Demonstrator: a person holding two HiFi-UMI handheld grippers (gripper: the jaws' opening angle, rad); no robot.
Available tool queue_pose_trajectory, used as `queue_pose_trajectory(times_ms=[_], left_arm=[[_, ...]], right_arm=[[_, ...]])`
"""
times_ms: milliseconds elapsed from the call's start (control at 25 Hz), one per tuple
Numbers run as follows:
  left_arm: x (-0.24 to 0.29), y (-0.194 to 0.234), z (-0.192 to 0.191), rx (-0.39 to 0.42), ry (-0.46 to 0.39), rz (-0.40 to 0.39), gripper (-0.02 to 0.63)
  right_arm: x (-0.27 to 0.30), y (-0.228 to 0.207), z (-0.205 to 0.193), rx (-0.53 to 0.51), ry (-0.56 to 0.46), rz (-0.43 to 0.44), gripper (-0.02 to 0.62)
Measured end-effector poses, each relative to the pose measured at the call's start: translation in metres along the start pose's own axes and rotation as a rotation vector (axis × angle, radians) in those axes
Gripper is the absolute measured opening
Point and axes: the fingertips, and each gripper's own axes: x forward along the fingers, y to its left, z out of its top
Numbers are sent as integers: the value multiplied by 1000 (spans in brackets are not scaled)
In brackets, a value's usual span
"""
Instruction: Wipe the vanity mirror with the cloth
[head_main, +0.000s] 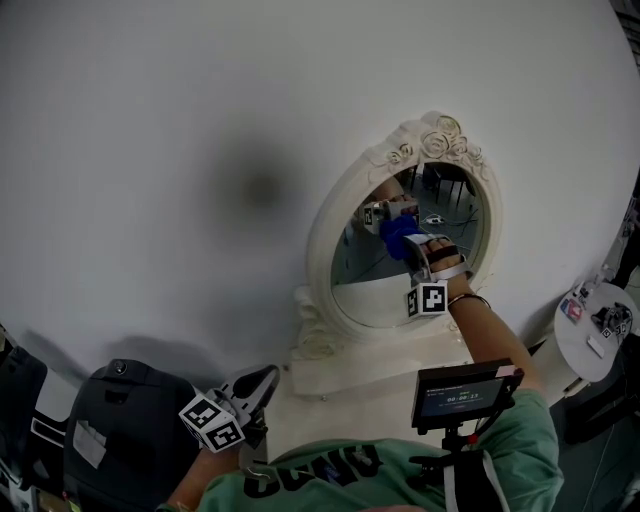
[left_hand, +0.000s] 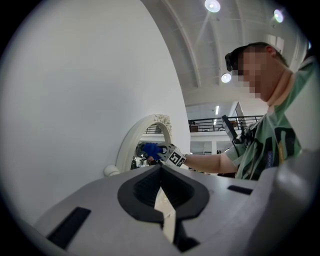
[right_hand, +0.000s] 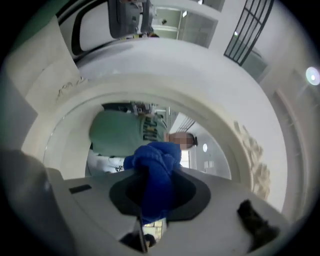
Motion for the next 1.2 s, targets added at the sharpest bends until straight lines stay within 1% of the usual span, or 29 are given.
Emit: queue_pose_trajectory(times_ms=[120, 200, 240, 320, 440, 560, 720, 880, 1040, 1200], left_arm=[[-1, 0, 0, 3, 0, -3, 6], [-3, 1, 1, 4, -1, 3, 6], [-5, 2, 2, 10, -1, 6, 6], [-8, 5, 2, 15, -3, 15, 6], [-14, 8, 1, -6, -3, 31, 6], [-14, 10, 1, -8, -6, 35, 6], [-10, 10, 0, -5, -3, 32, 6], [-5, 11, -2, -8, 3, 29, 6], [3, 8, -5, -11, 9, 13, 6], [9, 7, -7, -15, 18, 5, 6]], right_arm=[[2, 1, 87, -33, -172, -11, 71], [6, 1, 127, -38, -239, -18, 71], [10, 0, 140, -36, -252, -20, 71], [18, 2, 147, -27, -253, -21, 71], [21, 8, 143, -48, -263, -24, 71], [21, 7, 138, -47, -279, -23, 71], [17, 9, 110, -41, -256, -25, 71], [10, 10, 55, -54, -179, -24, 71], [0, 10, -24, -58, -41, -14, 71], [-14, 20, -119, -72, 148, 29, 71]])
